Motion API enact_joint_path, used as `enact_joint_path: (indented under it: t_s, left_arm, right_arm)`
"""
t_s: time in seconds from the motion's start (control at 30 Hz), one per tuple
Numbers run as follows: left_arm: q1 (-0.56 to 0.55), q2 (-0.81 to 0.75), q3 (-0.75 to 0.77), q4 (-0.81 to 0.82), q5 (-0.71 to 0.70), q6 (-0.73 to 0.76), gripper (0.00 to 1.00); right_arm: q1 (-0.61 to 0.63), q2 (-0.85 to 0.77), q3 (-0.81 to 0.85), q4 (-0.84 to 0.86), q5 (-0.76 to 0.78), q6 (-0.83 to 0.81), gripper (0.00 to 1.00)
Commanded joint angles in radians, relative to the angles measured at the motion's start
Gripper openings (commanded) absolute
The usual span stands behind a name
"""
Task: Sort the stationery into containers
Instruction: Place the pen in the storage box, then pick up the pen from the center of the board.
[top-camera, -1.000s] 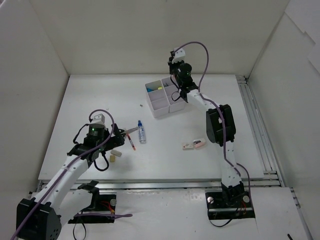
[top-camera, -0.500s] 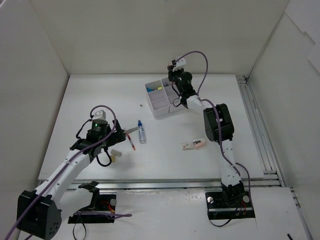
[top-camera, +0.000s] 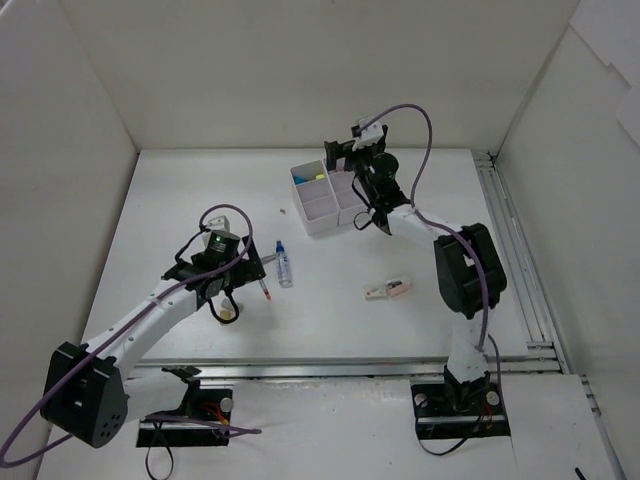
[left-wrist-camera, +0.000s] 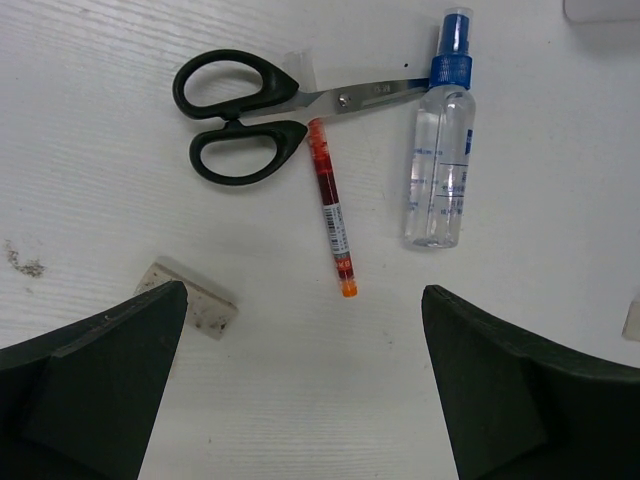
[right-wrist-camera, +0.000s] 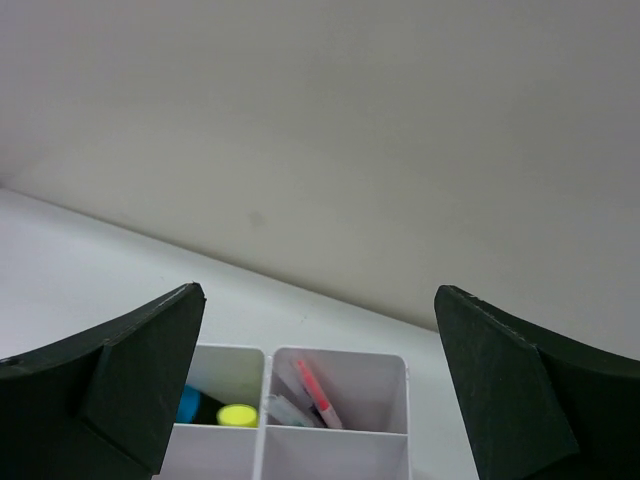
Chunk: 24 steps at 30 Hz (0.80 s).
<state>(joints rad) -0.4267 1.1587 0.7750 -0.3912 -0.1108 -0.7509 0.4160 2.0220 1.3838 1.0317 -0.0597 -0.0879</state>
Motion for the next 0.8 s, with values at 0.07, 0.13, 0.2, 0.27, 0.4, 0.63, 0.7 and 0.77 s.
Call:
enact_joint_path:
  t_s: [0.07,0.13,0.2,0.27,0.4,0.63,0.7,0.77]
  left_arm:
    - [-0.027,0.094,0.081,-0.018,-0.047,-0.105,1.0]
    - [-0.037,0.125,0.113,-0.044,-0.062,-0.145,0.99]
    - [-0.047,0.171,0.138,-0.073,-0.082,-0.163,0.99]
    - [-0.057,0.211,0.167,-0.09,-0.101,-0.197,0.99]
    - [-0.066,0.297,0.214,-0.095,-0.078,-0.205,0.97]
    - [-0.066,0.485,0.297,-0.092,-0.044,-0.205,0.71]
    - [-0.057,0.509,0.319,-0.095,-0.05,-0.211,0.62]
    - [-0.057,0.532,0.322,-0.083,-0.055,-0.217,0.52]
  right_arm:
    - [0.069,-0.319,-0.207,0.133,0.187,0.052,0.98]
    - [0.096,-0.426,-0.342,0.133,0.312,0.08,0.98]
    - [0.128,-0.505,-0.463,0.123,0.374,0.12,0.98]
    - [0.155,-0.615,-0.531,0.094,0.451,0.169,0.98]
    - [0.187,-0.811,-0.655,-0.117,0.555,0.272,0.98]
    - [0.213,-0.98,-0.726,-0.418,0.583,0.402,0.98]
    - [0.216,-0.994,-0.694,-0.528,0.584,0.41,0.98]
    - [0.222,-0.999,-0.677,-0.576,0.595,0.412,0.98]
